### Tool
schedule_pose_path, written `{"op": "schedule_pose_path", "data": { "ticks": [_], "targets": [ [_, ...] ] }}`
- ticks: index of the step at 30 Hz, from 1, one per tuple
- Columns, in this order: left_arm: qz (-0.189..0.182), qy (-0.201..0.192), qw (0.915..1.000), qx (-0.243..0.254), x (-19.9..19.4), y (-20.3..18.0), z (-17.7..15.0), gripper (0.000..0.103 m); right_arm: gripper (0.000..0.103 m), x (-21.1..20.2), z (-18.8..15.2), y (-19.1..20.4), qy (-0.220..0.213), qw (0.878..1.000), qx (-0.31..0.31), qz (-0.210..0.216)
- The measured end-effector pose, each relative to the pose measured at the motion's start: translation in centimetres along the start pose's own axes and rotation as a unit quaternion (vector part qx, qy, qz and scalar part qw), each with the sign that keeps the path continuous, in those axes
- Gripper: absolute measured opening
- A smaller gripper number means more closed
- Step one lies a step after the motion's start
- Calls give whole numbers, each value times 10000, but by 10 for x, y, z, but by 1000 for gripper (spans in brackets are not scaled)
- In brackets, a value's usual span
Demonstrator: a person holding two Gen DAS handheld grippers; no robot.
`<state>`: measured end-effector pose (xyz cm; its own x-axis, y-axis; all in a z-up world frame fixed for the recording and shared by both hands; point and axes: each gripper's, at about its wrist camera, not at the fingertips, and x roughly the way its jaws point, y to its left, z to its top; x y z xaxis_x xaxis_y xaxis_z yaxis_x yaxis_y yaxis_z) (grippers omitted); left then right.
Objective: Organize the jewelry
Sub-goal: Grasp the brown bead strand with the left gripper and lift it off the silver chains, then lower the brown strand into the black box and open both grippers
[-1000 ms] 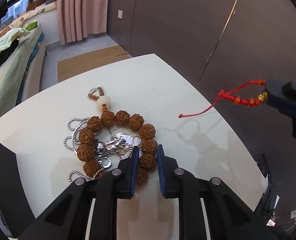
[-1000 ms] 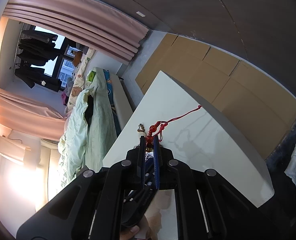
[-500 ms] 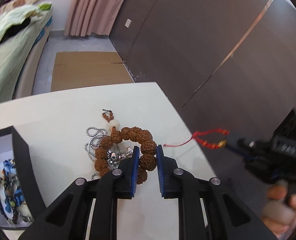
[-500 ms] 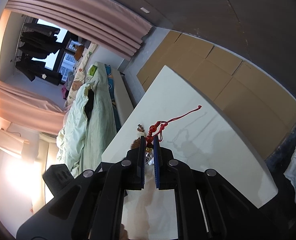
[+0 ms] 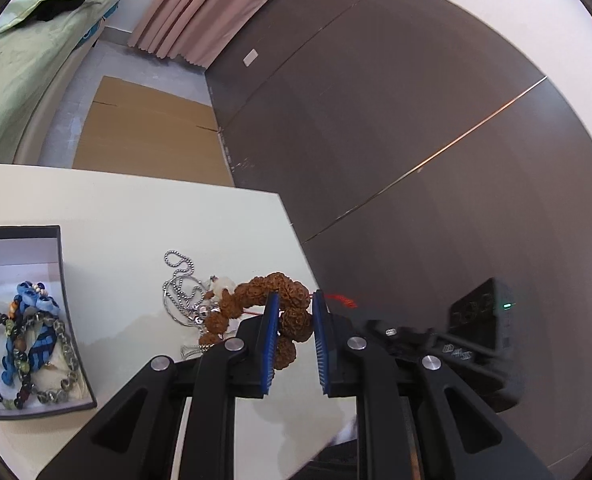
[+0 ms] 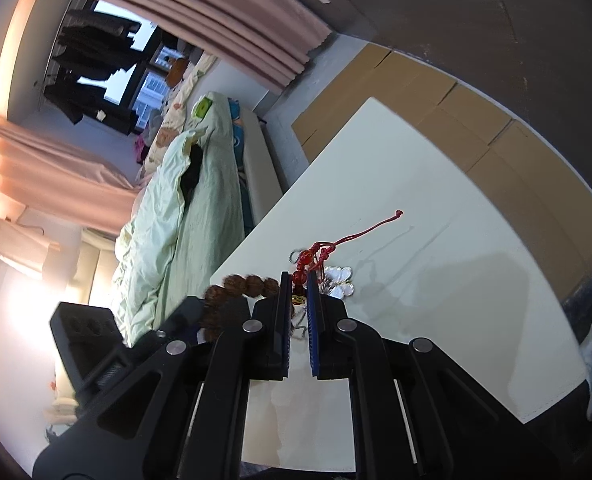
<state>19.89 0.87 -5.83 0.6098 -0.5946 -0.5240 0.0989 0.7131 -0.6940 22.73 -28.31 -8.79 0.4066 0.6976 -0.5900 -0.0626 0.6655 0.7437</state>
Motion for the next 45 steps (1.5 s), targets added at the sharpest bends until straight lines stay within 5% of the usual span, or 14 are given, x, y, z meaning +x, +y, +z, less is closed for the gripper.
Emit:
{"op": "schedule_pose_path", "data": {
  "ticks": [10, 22, 33, 40, 45],
  "targets": [
    [-458, -453, 9979, -66, -56, -19, 4, 15, 8, 17, -15, 17, 192, 9994, -282, -51],
    [-505, -1021, 9935, -46, -115, -23, 10, 15, 8, 19, -24, 26, 189, 9991, -380, 96],
    [145, -1225, 9917, -371, -148, 21, 3, 15, 8, 32, -37, 58, 251, 9961, -695, 484],
    [469, -944, 9923, -654, -146, 54, -8, 15, 8, 39, -47, 77, 269, 9932, -886, 713],
    [1187, -972, 9831, -996, -147, 80, -11, 26, 8, 46, -58, 95, 308, 9895, -1076, 914]
  ]
}}
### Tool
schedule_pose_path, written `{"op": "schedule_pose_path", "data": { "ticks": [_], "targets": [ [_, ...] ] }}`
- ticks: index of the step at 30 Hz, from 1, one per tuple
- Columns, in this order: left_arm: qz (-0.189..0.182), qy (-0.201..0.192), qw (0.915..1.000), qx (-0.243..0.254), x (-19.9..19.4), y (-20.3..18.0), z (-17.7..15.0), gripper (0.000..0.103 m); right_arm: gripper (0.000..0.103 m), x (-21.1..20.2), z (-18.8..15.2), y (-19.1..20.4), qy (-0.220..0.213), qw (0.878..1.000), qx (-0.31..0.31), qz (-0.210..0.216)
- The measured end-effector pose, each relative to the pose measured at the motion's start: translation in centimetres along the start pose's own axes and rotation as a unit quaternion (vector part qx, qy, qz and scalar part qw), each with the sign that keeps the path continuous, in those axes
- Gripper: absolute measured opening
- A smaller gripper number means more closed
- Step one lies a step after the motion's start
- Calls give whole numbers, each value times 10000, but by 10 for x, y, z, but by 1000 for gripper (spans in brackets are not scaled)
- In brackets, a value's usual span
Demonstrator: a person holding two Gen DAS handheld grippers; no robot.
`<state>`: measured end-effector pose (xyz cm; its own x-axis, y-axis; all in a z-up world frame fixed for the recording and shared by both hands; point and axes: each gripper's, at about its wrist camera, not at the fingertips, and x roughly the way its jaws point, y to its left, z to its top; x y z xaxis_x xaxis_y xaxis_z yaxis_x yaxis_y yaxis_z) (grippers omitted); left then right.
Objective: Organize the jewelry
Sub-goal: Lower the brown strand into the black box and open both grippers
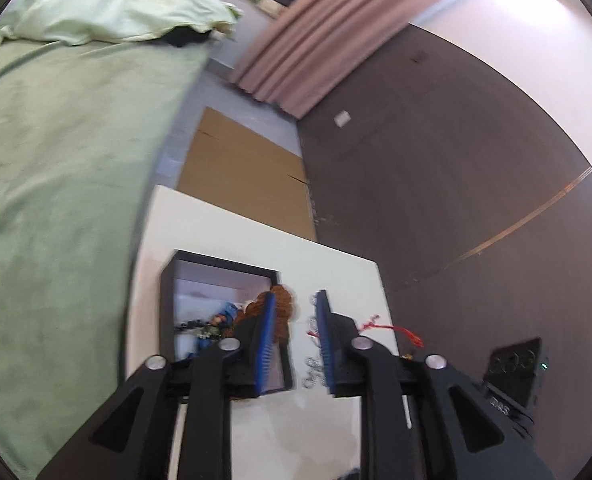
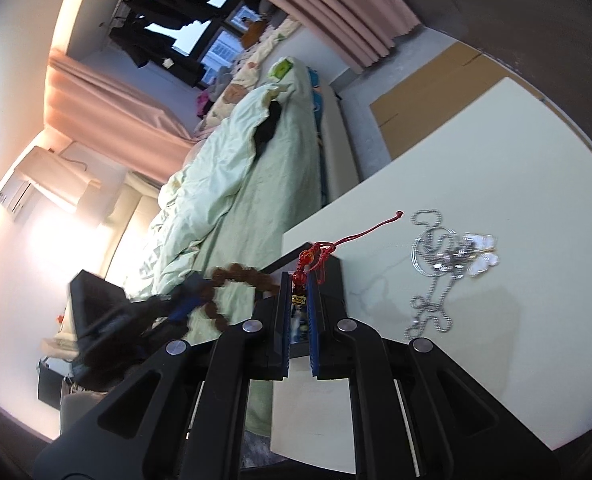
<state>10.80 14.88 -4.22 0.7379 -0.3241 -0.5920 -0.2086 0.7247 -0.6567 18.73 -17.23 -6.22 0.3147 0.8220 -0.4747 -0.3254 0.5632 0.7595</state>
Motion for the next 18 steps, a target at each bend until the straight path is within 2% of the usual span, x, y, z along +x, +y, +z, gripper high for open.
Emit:
{"op": "schedule_pose_path", "data": {
  "ticks": [5, 9, 12, 15, 17, 18],
  "targets": [
    [190, -269, 9995, -2, -16, 5, 3, 42, 8, 17, -9, 15, 152, 9997, -150, 129],
    [240, -313, 9992, -35, -18, 8, 9, 44, 8, 35, -13, 26, 263, 9992, -216, 211],
    [310, -343, 9989, -58, -19, 9, 9, 50, 8, 50, -15, 33, 345, 9988, -256, 234],
    [344, -352, 9988, -50, -20, 10, 11, 52, 9, 61, -19, 38, 406, 9983, -339, 262],
    [365, -361, 9987, -60, -20, 11, 12, 55, 15, 70, -19, 41, 526, 9975, -415, 234],
    [374, -366, 9986, -65, -20, 12, 12, 56, 34, 74, -19, 40, 623, 9971, -385, 207]
  ]
}}
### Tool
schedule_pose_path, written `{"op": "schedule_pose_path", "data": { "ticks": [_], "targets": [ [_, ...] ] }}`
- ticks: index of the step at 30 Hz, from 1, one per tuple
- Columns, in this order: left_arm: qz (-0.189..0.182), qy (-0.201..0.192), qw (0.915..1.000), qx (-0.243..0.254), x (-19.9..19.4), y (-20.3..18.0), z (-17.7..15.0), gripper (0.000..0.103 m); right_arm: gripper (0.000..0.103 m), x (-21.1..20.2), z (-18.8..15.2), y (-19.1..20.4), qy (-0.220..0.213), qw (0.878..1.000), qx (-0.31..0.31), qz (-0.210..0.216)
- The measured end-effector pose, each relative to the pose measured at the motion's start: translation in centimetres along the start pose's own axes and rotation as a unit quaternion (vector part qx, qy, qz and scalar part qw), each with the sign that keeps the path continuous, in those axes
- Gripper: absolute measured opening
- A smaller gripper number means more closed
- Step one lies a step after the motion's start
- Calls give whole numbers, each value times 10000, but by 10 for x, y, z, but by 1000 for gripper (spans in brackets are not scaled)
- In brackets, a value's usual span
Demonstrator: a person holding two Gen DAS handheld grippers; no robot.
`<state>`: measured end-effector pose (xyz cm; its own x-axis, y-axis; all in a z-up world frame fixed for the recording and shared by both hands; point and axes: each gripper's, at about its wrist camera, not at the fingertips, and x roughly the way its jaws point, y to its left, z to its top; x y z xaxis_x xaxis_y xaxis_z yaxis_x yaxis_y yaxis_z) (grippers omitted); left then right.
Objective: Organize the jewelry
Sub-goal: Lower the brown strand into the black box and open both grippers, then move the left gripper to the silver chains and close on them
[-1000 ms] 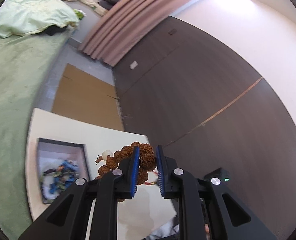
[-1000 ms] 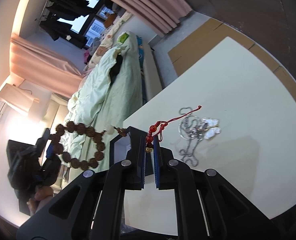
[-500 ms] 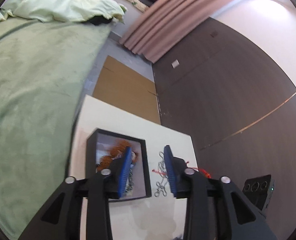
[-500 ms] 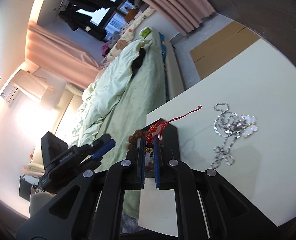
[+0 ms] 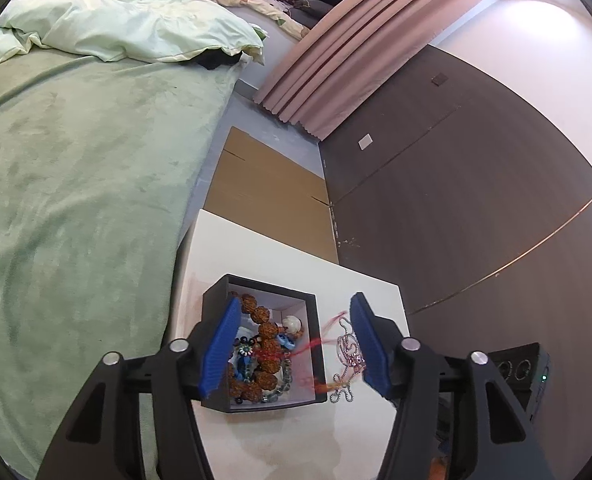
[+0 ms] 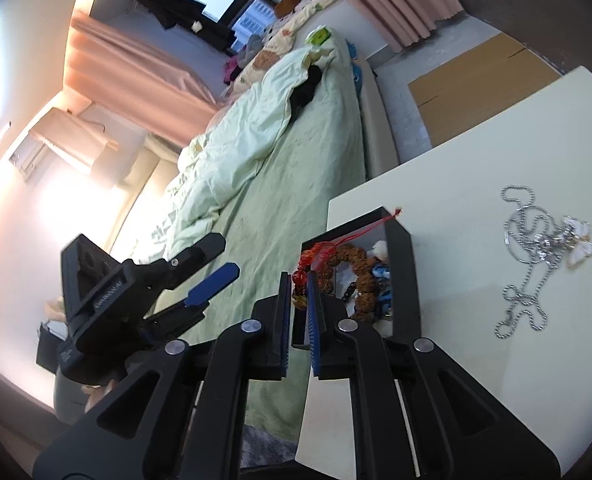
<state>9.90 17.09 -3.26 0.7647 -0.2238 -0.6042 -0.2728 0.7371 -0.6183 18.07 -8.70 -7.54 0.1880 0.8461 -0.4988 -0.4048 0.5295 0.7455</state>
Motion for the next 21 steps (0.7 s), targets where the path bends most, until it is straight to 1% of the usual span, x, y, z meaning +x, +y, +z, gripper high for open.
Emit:
{"op": "schedule_pose_path", "data": {
  "ticks": [1, 2, 3, 6, 12, 21],
  "targets": [
    [9, 3, 10000, -3, 1, 1, 1, 56, 53, -1, 0, -3, -24, 10000, 60, -47],
    [11, 6, 10000, -7, 1, 2, 1, 56, 59, -4, -1, -4, -120, 9998, 91, -90],
    [12, 9, 10000, -10, 1, 2, 0, 56, 63, -8, 0, -6, -207, 9997, 110, -122],
    [15, 20, 10000, -7, 3, 0, 0, 56, 63, -20, 3, -13, -292, 9993, 218, -72],
    [-47, 108, 9999, 78, 9, -11, -7, 56, 63, -38, 3, -26, -386, 9984, 265, -322],
    [-73, 306, 9984, 462, 32, -41, -26, 56, 63, -70, -1, -35, -525, 9972, 348, -413]
  ]
}}
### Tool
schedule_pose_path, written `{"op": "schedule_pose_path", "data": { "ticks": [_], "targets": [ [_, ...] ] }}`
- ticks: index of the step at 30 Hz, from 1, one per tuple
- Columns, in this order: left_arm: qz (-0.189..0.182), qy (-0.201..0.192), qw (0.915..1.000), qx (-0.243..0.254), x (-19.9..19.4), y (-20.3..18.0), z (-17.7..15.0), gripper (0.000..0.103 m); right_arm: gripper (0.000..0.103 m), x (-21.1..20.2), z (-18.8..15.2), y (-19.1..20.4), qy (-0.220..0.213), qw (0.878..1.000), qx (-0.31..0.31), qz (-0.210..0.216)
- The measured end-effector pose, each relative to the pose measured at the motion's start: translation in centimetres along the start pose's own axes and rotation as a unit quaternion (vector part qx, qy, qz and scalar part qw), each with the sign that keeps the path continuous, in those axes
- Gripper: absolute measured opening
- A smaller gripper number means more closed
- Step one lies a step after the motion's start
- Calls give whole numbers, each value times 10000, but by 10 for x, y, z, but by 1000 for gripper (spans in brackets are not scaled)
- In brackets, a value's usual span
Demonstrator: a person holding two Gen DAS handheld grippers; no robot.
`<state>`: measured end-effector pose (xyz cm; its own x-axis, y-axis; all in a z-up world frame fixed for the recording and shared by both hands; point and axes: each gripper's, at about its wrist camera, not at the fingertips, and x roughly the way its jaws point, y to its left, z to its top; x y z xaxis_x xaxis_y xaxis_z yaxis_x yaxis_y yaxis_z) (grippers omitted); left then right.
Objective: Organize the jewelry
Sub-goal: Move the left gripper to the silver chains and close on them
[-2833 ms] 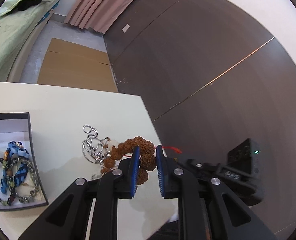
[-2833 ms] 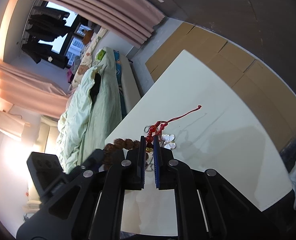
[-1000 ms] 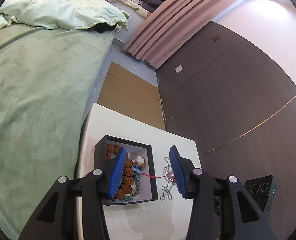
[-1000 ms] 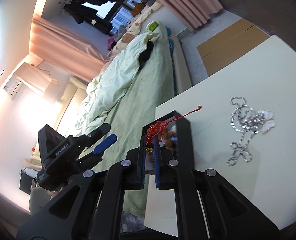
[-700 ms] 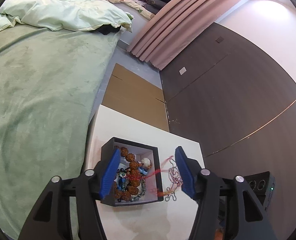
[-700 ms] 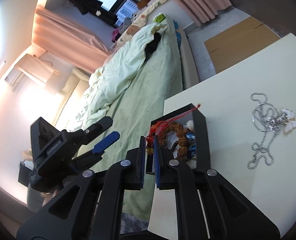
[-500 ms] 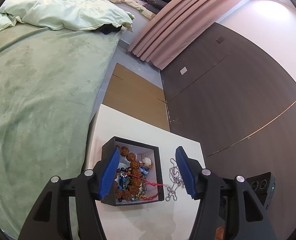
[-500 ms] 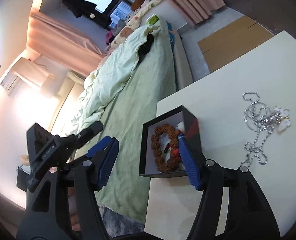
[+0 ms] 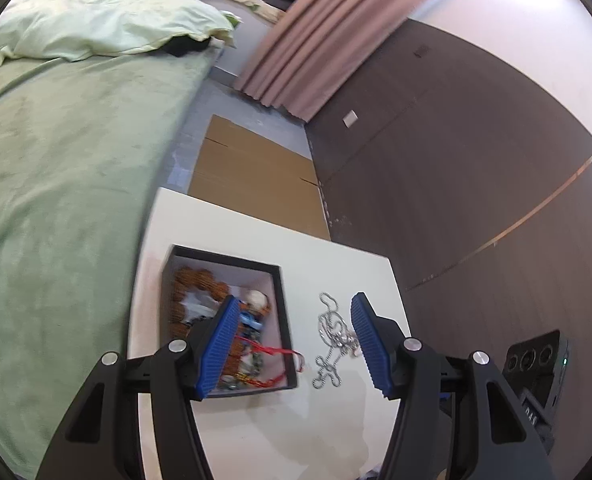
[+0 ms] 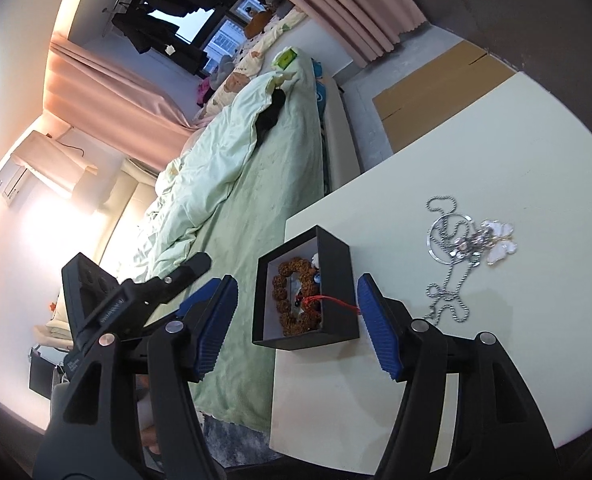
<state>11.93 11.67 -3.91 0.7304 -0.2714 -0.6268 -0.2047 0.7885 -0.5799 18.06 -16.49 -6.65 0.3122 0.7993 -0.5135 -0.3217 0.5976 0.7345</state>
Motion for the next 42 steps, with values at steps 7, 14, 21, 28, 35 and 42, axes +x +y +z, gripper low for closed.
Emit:
{"op": "schedule_pose_path", "data": {
  "ticks": [7, 14, 21, 28, 35, 42],
  "targets": [
    [-5, 118, 9994, 323, 23, -31, -13, 68, 63, -25, 10, -39, -45, 9976, 479, -497],
    [-13, 257, 9972, 704, 47, -60, -26, 79, 76, -59, 17, -73, -307, 9924, 876, -804],
    [-33, 440, 9946, 941, 74, -80, -39, 81, 81, -71, 22, -101, -227, 9862, 1242, -1069],
    [16, 735, 9916, 1064, 106, -94, -49, 61, 97, -76, 24, -113, -208, 9836, 1382, -1136],
    [119, 1143, 9862, 1191, 146, -101, -62, 44, 97, -70, 30, -115, -71, 9825, 1331, -1300],
    [300, 1264, 9850, 1138, 177, -99, -63, 33, 97, -69, 33, -112, -22, 9842, 1194, -1305]
  ]
}}
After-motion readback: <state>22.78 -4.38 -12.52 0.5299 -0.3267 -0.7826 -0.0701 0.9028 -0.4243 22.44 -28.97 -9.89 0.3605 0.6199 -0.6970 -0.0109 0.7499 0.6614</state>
